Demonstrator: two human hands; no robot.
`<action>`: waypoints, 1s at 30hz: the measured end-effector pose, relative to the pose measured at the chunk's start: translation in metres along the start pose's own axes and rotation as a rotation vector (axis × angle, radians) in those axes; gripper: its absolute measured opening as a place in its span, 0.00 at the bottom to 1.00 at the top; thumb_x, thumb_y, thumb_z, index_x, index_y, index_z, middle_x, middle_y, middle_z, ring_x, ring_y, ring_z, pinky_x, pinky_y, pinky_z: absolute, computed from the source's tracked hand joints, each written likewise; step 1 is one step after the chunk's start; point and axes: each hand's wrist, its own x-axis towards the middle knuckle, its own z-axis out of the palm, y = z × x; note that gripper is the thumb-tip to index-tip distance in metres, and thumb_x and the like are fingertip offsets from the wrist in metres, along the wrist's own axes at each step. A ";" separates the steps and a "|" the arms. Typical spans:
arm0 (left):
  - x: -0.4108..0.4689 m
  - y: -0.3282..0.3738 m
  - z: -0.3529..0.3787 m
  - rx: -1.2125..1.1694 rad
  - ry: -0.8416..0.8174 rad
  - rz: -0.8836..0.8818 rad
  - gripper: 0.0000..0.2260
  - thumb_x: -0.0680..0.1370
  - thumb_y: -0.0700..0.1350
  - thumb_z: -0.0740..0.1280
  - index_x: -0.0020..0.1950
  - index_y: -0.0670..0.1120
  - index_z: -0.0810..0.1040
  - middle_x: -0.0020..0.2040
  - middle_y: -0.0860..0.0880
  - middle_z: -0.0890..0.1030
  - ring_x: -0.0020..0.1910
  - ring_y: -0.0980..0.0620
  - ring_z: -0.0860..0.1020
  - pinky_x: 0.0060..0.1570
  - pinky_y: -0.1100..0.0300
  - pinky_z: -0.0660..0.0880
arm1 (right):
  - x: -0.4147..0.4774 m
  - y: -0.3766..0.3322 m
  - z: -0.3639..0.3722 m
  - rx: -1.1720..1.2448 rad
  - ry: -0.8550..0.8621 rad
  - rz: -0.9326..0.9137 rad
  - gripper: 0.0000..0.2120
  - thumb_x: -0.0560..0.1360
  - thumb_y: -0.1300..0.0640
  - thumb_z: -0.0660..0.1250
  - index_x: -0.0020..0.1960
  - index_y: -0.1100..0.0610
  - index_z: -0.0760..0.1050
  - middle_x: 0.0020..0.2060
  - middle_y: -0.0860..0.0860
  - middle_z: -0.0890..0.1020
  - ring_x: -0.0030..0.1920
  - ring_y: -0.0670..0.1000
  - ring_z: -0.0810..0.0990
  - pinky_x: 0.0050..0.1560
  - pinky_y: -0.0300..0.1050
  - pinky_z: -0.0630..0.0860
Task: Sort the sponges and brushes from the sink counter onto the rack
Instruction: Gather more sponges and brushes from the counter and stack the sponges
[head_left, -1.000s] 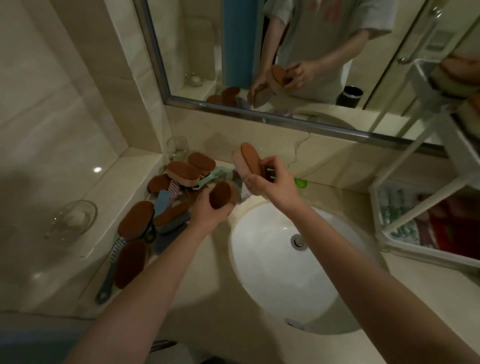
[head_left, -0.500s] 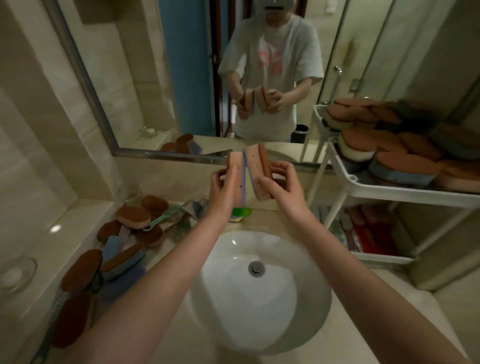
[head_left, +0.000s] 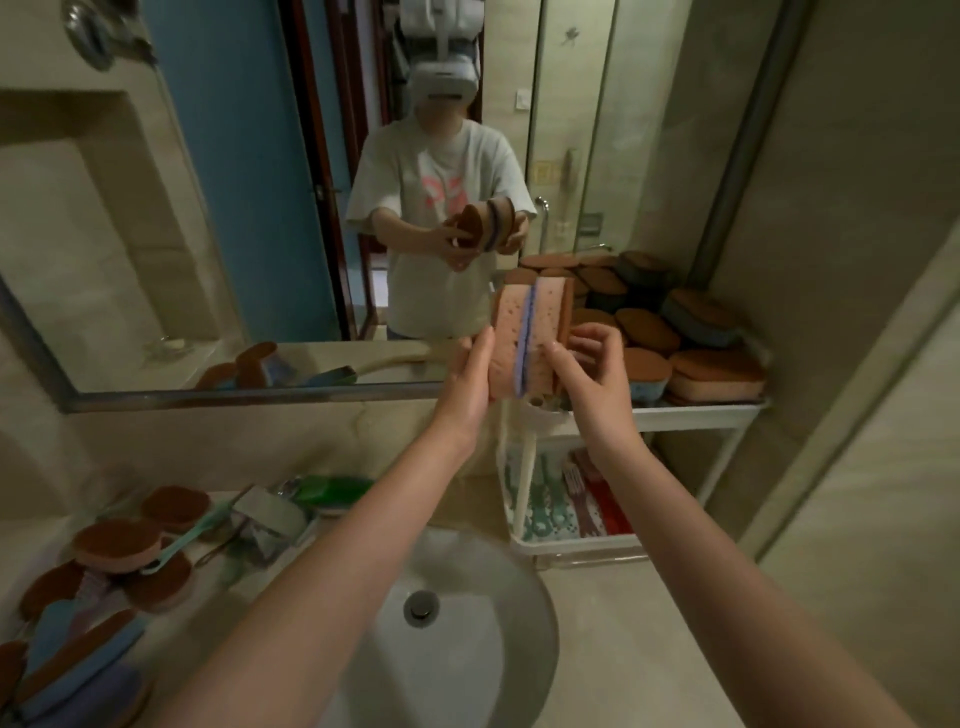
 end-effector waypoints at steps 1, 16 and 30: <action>0.001 0.001 0.007 -0.014 -0.047 -0.010 0.16 0.82 0.52 0.54 0.62 0.46 0.74 0.56 0.46 0.80 0.54 0.50 0.79 0.55 0.52 0.76 | 0.003 -0.002 -0.008 0.004 0.019 -0.008 0.16 0.75 0.52 0.69 0.58 0.55 0.68 0.52 0.49 0.76 0.55 0.50 0.77 0.54 0.45 0.79; 0.038 0.007 0.082 0.010 -0.246 0.036 0.10 0.77 0.43 0.65 0.57 0.53 0.75 0.53 0.51 0.82 0.53 0.55 0.81 0.50 0.59 0.79 | 0.056 -0.008 -0.091 0.130 -0.004 -0.051 0.17 0.74 0.54 0.70 0.62 0.48 0.74 0.57 0.50 0.81 0.57 0.49 0.80 0.54 0.53 0.80; 0.081 0.007 0.084 0.482 0.179 0.053 0.25 0.69 0.57 0.73 0.61 0.47 0.71 0.47 0.47 0.78 0.45 0.51 0.78 0.33 0.62 0.71 | 0.123 0.025 -0.118 -1.194 0.109 -0.120 0.26 0.71 0.36 0.62 0.66 0.46 0.70 0.62 0.52 0.75 0.66 0.58 0.67 0.67 0.57 0.62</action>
